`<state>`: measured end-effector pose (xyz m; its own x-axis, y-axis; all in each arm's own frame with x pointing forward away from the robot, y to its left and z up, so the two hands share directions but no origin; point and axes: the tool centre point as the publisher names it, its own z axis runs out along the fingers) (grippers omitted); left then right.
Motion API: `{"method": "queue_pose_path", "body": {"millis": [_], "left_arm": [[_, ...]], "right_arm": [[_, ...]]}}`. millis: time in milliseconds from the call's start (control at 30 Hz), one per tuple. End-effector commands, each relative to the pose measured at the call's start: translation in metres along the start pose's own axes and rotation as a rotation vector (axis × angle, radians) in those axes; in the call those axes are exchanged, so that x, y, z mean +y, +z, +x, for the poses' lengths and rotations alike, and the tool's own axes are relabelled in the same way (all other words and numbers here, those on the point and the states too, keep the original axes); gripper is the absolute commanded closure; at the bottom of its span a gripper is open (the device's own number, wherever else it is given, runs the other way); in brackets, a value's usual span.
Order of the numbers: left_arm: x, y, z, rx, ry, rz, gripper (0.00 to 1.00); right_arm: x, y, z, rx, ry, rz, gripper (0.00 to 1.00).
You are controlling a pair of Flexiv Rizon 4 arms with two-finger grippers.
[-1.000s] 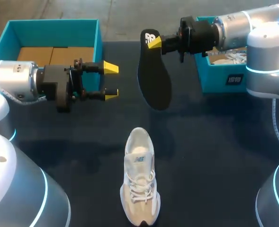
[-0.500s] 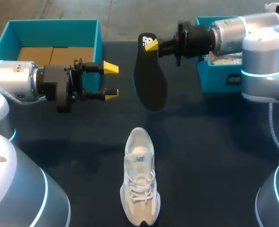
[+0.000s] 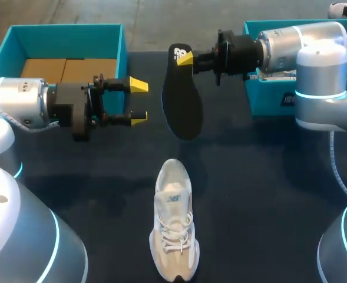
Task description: Take the shoe out of the shoebox, open the shoe tongue, remove and reinsert the insole, then place the shoe into the shoebox
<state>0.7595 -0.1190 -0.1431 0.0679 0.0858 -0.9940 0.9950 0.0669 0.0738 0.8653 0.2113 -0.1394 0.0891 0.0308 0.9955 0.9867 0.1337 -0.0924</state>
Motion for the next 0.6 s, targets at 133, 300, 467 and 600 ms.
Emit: {"method": "queue_pose_path", "body": {"millis": [133,300,467,600], "left_arm": [[0.013,0.016,0.004,-0.020,-0.001,-0.002,0.00],[0.017,0.028,0.003,-0.013,0.029,-0.002,0.04],[0.027,0.038,0.007,-0.001,0.036,-0.008,0.22],[0.033,0.042,0.008,0.001,0.033,-0.007,0.27]], "right_arm": [[0.000,0.001,0.000,0.000,0.000,-0.002,1.00],[0.000,0.001,0.000,0.000,0.000,-0.002,1.00],[0.000,0.001,0.000,0.000,0.000,-0.002,1.00],[0.000,0.001,0.000,0.000,0.000,-0.002,1.00]]}}
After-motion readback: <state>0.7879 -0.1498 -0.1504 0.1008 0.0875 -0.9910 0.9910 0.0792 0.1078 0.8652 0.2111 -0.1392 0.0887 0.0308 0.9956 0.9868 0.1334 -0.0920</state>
